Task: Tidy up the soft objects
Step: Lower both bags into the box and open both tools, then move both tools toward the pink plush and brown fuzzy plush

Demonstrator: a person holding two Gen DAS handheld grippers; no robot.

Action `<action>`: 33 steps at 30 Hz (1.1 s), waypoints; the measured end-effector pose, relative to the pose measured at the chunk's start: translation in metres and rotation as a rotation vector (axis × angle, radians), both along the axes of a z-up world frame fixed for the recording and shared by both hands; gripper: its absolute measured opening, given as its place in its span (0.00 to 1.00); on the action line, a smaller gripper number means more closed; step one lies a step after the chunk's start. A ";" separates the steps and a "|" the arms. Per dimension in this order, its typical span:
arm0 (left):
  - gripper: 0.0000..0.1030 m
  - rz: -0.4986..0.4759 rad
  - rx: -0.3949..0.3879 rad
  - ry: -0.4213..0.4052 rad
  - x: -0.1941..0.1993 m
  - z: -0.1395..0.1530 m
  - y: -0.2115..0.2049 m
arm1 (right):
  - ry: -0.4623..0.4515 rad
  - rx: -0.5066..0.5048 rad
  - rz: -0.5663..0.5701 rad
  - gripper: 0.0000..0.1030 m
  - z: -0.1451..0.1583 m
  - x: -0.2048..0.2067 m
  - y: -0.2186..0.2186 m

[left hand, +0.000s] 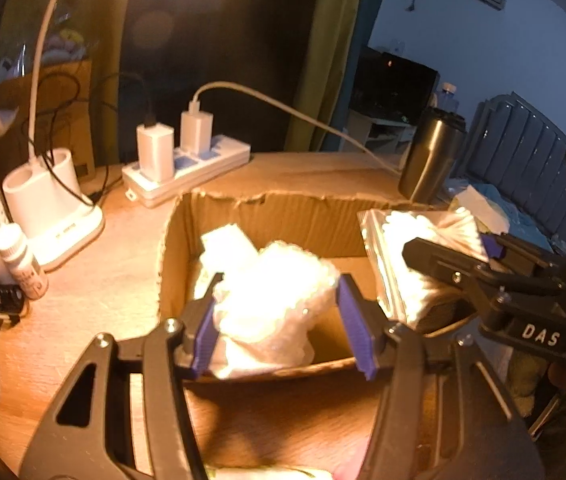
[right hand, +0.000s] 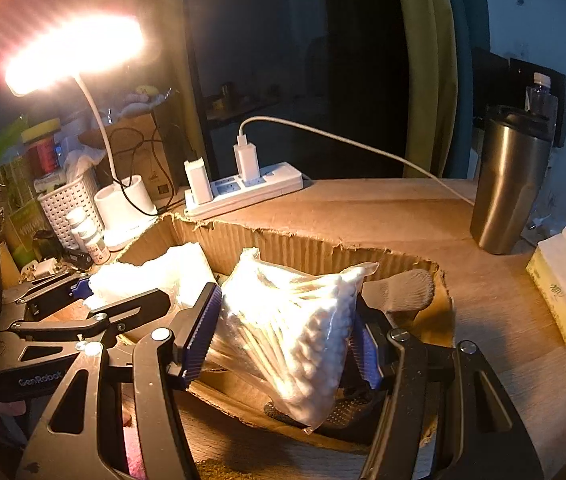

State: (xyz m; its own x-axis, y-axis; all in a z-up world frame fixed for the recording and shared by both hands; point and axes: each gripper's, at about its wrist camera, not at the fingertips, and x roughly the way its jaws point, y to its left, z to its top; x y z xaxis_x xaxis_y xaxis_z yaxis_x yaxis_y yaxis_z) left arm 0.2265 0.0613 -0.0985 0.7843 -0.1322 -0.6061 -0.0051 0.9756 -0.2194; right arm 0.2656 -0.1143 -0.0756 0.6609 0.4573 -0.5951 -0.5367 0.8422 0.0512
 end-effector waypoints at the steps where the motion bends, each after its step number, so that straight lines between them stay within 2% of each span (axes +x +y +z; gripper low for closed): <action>1: 0.56 0.003 -0.002 0.002 0.000 -0.001 0.001 | 0.007 -0.004 0.003 0.62 -0.002 0.001 0.001; 8: 0.74 -0.003 -0.037 -0.011 -0.002 0.002 0.004 | 0.037 0.002 0.026 0.64 -0.007 0.004 0.004; 10: 0.77 0.013 -0.038 -0.014 -0.004 0.004 0.006 | 0.037 0.002 0.021 0.69 -0.005 0.003 0.003; 12: 0.77 0.019 -0.046 -0.017 -0.006 0.007 0.008 | 0.032 0.010 0.017 0.74 -0.002 0.002 0.001; 23: 0.80 0.024 0.007 -0.104 -0.036 0.033 -0.003 | -0.033 0.017 -0.012 0.75 0.018 -0.023 -0.014; 33: 0.82 0.035 0.018 -0.150 -0.068 0.050 -0.005 | -0.074 0.021 -0.018 0.75 0.032 -0.058 -0.026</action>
State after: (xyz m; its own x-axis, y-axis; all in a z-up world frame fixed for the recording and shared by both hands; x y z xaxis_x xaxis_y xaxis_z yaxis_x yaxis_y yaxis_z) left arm 0.1589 0.0559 -0.0488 0.8703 -0.0933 -0.4836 -0.0079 0.9791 -0.2030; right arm 0.2073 -0.1406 -0.0440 0.7110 0.4563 -0.5351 -0.5241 0.8512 0.0295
